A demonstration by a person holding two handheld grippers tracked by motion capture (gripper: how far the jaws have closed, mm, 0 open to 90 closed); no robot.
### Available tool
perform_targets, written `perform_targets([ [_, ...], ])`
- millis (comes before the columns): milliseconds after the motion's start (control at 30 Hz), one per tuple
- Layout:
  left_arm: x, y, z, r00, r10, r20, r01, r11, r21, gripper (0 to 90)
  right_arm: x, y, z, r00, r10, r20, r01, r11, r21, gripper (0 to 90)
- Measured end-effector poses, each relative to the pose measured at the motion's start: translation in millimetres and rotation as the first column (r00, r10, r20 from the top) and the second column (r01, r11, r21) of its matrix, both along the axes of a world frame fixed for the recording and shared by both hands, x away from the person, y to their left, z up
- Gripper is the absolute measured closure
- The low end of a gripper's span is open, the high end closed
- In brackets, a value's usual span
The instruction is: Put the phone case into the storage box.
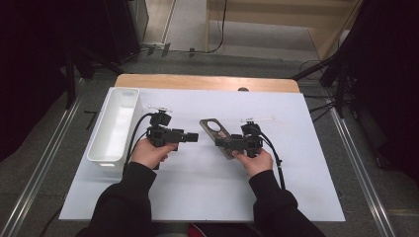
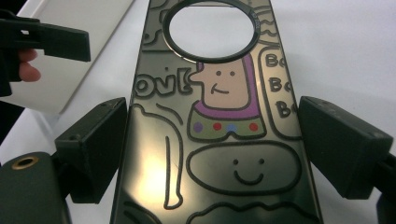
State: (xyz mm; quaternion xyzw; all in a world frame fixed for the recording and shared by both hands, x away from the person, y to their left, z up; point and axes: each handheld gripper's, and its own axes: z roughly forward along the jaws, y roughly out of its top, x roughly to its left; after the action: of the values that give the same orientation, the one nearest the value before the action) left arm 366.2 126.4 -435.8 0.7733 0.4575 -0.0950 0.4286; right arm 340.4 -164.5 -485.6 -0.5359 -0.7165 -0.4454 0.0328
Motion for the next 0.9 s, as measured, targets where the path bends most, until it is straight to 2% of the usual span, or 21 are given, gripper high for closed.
perform_targets([
  [433,8.4,-7.1,2.9,0.9971,0.056,-0.052,-0.056,0.9984,0.006,18.2,-2.6,13.4,1.5,0.9997,-0.015,0.019,0.015,1.000,0.023,10.7],
  [800,18.2,-13.7,4.7,0.9938,0.102,-0.044,-0.101,0.9947,0.017,18.3,-3.9,17.4,1.9,0.9984,-0.035,0.043,0.034,0.999,0.026,10.7],
  [900,20.3,-16.2,5.8,0.9924,0.117,-0.041,-0.115,0.9929,0.028,21.7,-4.8,18.3,1.5,0.9983,-0.042,0.041,0.041,0.999,0.029,10.7],
])
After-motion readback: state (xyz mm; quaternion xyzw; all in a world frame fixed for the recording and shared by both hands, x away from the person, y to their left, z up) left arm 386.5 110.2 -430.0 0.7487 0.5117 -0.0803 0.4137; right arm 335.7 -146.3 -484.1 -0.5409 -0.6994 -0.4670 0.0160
